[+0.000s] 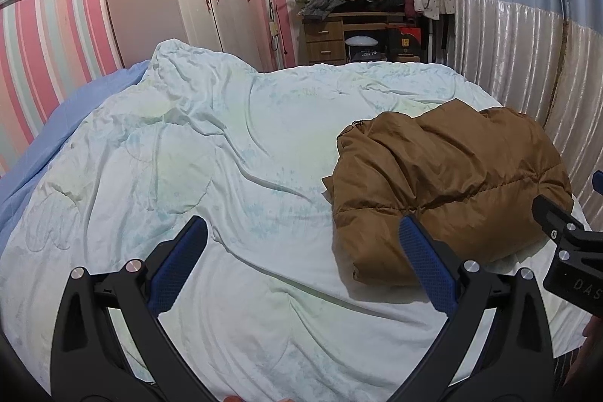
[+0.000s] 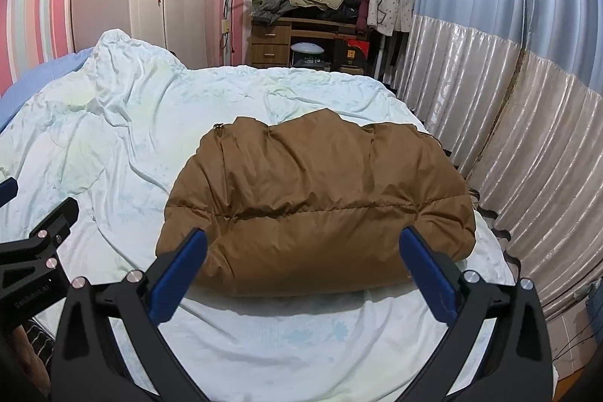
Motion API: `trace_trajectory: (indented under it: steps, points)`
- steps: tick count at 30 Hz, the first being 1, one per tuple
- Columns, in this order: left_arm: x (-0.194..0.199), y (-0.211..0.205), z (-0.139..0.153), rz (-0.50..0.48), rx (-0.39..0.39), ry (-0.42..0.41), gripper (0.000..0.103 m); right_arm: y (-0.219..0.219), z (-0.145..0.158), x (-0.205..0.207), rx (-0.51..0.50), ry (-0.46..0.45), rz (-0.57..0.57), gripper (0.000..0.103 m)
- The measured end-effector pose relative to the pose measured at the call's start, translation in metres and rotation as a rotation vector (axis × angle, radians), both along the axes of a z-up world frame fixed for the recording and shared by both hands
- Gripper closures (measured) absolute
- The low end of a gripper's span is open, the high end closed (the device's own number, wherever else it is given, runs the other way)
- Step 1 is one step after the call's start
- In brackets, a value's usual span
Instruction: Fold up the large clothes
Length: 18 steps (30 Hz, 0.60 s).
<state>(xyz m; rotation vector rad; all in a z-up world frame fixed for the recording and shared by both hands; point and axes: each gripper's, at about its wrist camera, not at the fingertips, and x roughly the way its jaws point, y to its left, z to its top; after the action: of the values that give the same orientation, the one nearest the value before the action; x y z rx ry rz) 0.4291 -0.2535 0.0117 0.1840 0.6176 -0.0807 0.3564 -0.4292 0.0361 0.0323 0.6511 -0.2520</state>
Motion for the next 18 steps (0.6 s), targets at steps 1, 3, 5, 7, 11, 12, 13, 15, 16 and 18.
trace_trajectory:
  steps: [1, 3, 5, 7, 11, 12, 13, 15, 16, 18]
  points:
    - [0.0002, 0.0007, 0.0004, -0.002, 0.001, -0.001, 0.003, -0.0003, -0.0001, 0.0000, 0.000, -0.001, 0.002, 0.002]
    - [-0.0014, 0.0004, 0.0013, 0.003, 0.000, -0.006, 0.003, -0.0004, 0.0001, -0.0002, -0.001, -0.002, 0.002, 0.002]
    - [-0.0024, 0.0001, 0.0017, 0.006, -0.002, -0.011, 0.003, -0.0009, 0.0003, -0.0005, -0.001, -0.004, 0.003, 0.002]
    - [-0.0037, -0.0003, 0.0024, 0.010, 0.000, -0.013, 0.003, -0.0008, 0.0001, -0.0006, -0.001, -0.005, 0.003, 0.002]
    - [-0.0042, -0.0006, 0.0030, 0.011, 0.002, -0.019, 0.003, 0.0001, 0.0001, -0.0002, -0.001, -0.004, 0.002, 0.002]
    - [-0.0043, -0.0005, 0.0032, 0.012, 0.001, -0.020, 0.003, 0.0005, 0.0000, -0.0001, -0.002, -0.004, 0.002, 0.002]
    - [-0.0058, -0.0007, 0.0038, 0.014, 0.001, -0.023, 0.003, 0.0007, 0.0000, -0.0001, -0.002, -0.003, 0.002, 0.002]
    - [-0.0067, -0.0005, 0.0045, 0.014, -0.002, -0.026, 0.003, 0.0016, 0.0003, 0.0002, -0.002, -0.005, 0.000, 0.002]
    - [-0.0069, -0.0003, 0.0048, 0.014, -0.003, -0.029, 0.003, 0.0013, 0.0004, -0.0001, -0.002, -0.006, 0.000, 0.002]
    - [-0.0080, -0.0003, 0.0056, 0.016, -0.003, -0.032, 0.003, 0.0004, 0.0005, -0.0005, -0.001, -0.006, 0.002, 0.002]
